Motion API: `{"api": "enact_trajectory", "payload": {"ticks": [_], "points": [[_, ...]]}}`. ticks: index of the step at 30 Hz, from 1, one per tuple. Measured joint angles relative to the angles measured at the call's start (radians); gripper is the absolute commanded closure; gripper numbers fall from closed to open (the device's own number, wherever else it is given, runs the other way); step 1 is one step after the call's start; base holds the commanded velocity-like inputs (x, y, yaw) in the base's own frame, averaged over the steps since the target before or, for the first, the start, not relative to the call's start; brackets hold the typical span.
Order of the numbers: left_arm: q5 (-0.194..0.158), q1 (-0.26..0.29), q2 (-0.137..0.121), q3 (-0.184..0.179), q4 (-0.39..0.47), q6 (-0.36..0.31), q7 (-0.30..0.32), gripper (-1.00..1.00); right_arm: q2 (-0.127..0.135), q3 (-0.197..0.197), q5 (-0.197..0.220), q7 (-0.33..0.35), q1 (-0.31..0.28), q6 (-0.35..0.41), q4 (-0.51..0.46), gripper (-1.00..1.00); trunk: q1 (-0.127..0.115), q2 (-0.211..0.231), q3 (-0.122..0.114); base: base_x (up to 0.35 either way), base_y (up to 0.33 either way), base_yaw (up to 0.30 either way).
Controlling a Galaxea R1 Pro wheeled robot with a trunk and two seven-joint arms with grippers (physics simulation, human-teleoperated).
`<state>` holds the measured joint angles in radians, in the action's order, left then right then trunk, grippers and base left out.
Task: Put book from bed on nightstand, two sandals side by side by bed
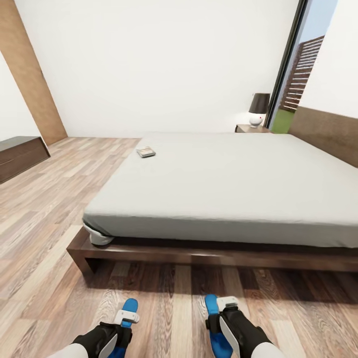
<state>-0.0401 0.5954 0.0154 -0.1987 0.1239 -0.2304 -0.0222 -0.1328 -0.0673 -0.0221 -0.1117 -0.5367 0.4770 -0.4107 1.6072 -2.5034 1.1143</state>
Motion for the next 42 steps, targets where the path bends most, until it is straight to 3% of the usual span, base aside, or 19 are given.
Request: {"api": "enact_trajectory", "payload": {"ticks": [28,37,42], "points": [[0.002,0.0,0.0,-0.002,0.0,0.002,0.0,1.0,0.005,0.006,0.002,-0.008,0.0,0.005,0.01,1.0,0.0,0.0,0.001,0.055,0.032,0.007],[0.002,0.0,-0.001,-0.002,0.0,0.002,0.0,1.0,0.004,0.006,0.008,-0.079,0.001,0.008,0.008,1.0,0.0,0.0,0.001,0.0,0.0,0.0],[0.003,0.0,-0.001,-0.002,0.0,0.002,0.0,1.0,0.008,0.008,0.01,-0.018,0.001,0.008,0.001,1.0,0.0,0.0,0.001,0.0,0.0,0.0]]}}
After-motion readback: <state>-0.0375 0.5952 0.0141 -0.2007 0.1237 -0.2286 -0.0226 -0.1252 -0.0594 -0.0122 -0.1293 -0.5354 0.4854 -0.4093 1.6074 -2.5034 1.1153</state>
